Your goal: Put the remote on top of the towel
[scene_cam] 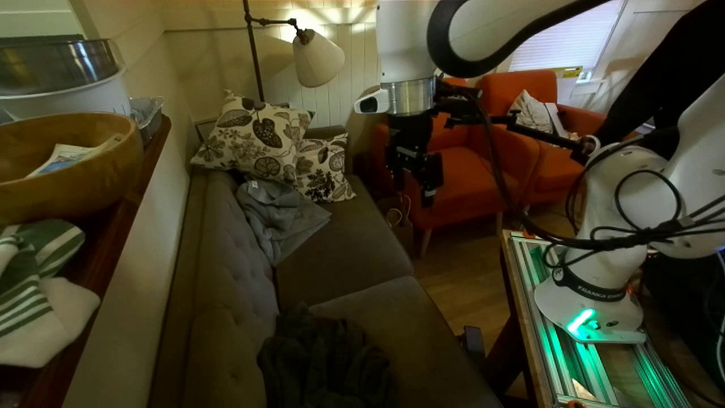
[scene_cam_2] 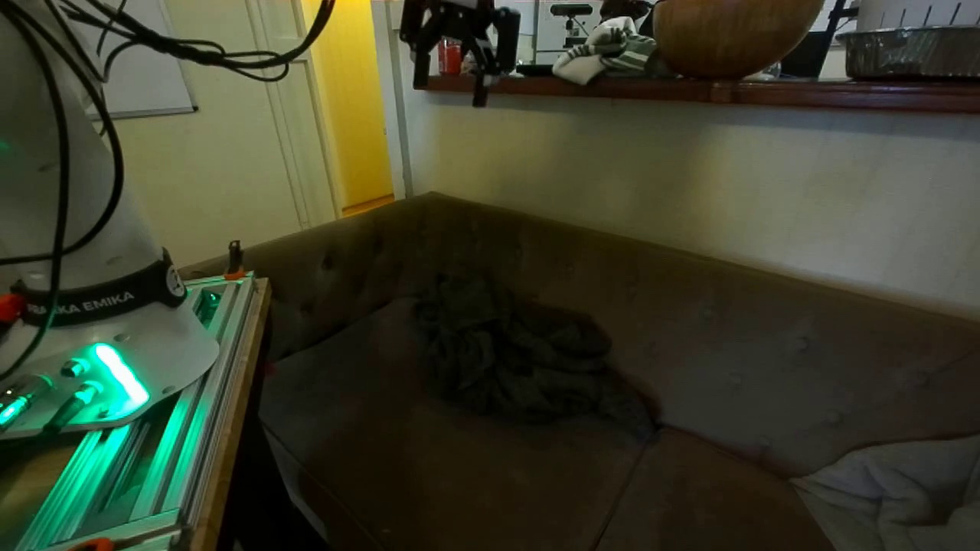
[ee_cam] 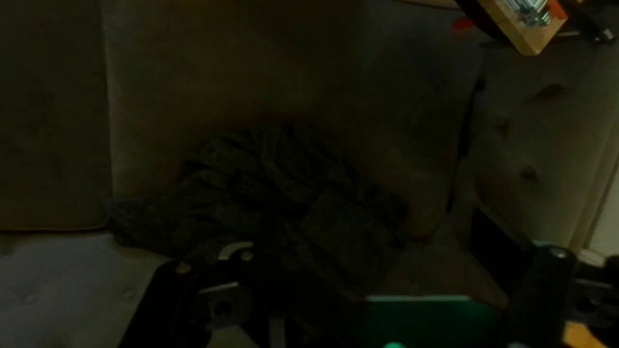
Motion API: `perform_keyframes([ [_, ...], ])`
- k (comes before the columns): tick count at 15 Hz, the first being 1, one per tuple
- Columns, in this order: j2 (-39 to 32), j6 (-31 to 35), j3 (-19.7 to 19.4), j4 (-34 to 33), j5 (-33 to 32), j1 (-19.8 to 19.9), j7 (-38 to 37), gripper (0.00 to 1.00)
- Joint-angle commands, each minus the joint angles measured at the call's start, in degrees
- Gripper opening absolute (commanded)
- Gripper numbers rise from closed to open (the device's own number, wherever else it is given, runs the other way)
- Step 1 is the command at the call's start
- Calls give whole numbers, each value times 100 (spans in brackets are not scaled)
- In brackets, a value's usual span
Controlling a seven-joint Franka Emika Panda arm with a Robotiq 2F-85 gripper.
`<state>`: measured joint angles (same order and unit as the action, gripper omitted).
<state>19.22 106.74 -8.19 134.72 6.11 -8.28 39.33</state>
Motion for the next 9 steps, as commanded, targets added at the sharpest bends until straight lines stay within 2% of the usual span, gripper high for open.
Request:
perform_keyframes([
  [1,-1103,-111,-224,-354,900,105,916,100],
  [2,-513,44,-1,-31,512,251,603,100],
  [5,-1097,45,19,-198,767,337,846,100],
  [9,-1091,55,16,-228,777,359,819,100],
])
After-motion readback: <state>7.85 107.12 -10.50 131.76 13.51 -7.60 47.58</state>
